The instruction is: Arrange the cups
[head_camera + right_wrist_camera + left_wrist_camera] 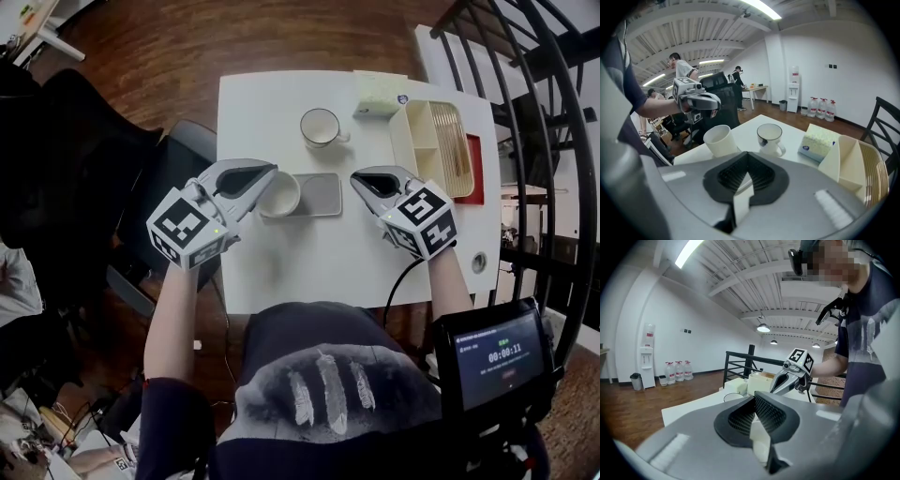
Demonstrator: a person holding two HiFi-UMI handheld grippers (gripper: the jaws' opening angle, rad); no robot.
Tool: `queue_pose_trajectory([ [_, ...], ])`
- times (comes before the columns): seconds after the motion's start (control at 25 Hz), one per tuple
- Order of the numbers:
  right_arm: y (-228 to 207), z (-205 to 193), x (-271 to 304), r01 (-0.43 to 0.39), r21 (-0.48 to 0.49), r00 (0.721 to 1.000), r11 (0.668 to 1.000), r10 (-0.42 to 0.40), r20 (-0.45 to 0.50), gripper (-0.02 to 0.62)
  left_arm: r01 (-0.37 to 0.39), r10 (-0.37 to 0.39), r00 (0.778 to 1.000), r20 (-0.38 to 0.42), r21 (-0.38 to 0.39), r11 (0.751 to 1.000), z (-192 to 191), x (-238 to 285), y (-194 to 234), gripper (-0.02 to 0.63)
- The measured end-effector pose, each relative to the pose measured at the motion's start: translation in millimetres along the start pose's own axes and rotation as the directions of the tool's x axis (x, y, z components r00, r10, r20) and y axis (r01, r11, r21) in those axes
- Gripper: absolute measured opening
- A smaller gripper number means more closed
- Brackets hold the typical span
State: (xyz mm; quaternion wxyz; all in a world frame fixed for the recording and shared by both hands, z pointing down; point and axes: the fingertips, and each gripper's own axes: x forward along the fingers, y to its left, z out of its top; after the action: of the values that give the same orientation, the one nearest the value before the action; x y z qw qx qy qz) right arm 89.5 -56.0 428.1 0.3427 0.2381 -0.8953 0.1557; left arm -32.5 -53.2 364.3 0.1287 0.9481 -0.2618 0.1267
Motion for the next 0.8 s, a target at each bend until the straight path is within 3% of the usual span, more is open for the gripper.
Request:
queue_pose_trajectory([
  [0.2, -6, 2, -2, 0.024, 0.013, 1.0, 1.0, -0.024, 0.015, 0.009, 0.008, -0.008, 1.0, -0.001, 0.012, 1.0, -2, -1, 0, 0.015],
  [0.28, -9, 5, -2, 0.026, 0.018, 0.999, 1.0, -0.026, 0.023, 0.072, 0.01, -0.01, 1.0, 0.001, 0.011, 1.0, -4, -1, 1, 0.014],
  [0.36, -11, 8, -2, 0.026, 0.009, 0.999, 1.0, -0.026, 0.029, 0.188, 0.009, -0.009, 1.0, 0.002, 0.012, 1.0, -4, 0, -1, 0.014],
  [0.4, -14, 10, -2, 0.032, -0.003, 0.999, 0.999, -0.032, 0.034, 0.206, 0.008, -0.008, 1.0, 0.003, 0.011, 1.0, -4, 0, -2, 0.015],
  [0.6, -39, 23, -1, 0.103, -0.046, 0.994, 0.994, -0.101, 0.034, 0.21, 0.007, -0.007, 1.0, -0.013, 0.009, 1.0, -9, -3, -2, 0.015],
  [0.8, -65, 30, 24, 0.107, -0.122, 0.994, 0.987, -0.111, -0.025, 0.221, 0.001, -0.001, 1.0, -0.002, 0.001, 1.0, -9, 2, 0, 0.015],
])
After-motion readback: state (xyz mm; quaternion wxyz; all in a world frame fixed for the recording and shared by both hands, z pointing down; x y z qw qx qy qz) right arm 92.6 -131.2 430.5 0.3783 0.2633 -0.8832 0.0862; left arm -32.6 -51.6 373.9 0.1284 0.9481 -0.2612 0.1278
